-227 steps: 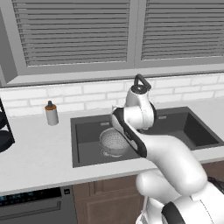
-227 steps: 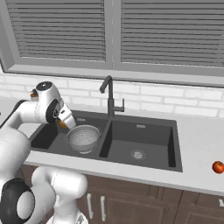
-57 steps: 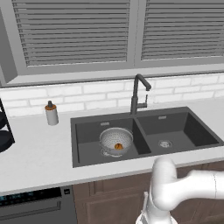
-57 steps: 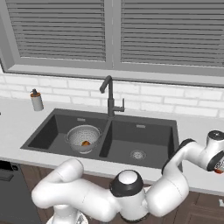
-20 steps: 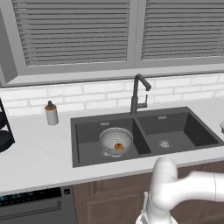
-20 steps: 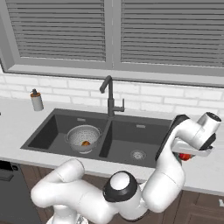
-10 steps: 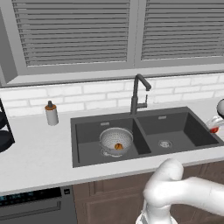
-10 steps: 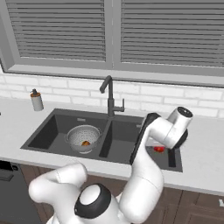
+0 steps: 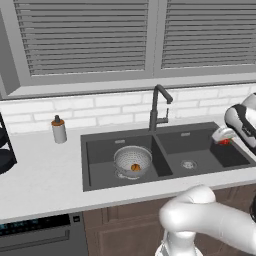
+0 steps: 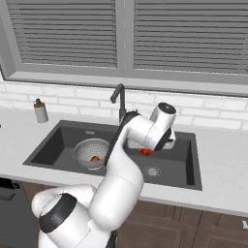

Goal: Put the colander in the sink, put the apple, peach in the colander, and turn on the sink faucet and pour water over the colander.

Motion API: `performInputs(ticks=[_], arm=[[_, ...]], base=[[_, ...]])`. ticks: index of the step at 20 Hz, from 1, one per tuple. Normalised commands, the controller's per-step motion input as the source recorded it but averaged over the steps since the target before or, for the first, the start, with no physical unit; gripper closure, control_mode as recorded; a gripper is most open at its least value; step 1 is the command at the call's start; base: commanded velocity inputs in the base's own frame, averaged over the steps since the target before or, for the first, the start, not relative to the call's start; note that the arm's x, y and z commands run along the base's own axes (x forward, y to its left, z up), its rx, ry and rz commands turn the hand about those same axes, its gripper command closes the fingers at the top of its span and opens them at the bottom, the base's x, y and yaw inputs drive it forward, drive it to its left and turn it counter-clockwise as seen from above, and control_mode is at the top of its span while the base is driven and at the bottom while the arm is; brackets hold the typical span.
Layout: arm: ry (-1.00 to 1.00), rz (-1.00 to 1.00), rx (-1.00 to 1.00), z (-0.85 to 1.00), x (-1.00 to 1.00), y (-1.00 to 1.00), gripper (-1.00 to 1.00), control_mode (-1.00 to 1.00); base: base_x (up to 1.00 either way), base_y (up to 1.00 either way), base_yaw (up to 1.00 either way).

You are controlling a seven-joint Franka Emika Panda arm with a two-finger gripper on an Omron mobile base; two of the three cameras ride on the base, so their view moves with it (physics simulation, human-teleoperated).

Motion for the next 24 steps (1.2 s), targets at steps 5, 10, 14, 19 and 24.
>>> performInputs(ticks=[5,10,14,19,24], arm=[[0.00,0.00,0.00,0.19,-0.26,1.00,1.00,-1.00],[0.00,0.00,0.00,0.00,-0.34,1.00,1.00,-1.00],[0.00,0.00,0.00,0.00,-0.20,1.00,1.00,-1.00],[0.00,0.00,0.00,0.00,-0.02,1.00,1.00,-1.00],[0.00,0.00,0.00,0.00,0.01,0.89,1.00,-1.00]], base=[[0.00,0.00,0.00],[0.00,0.00,0.00],[0.00,0.00,0.00],[0.00,0.00,0.00],[0.00,0.00,0.00]])
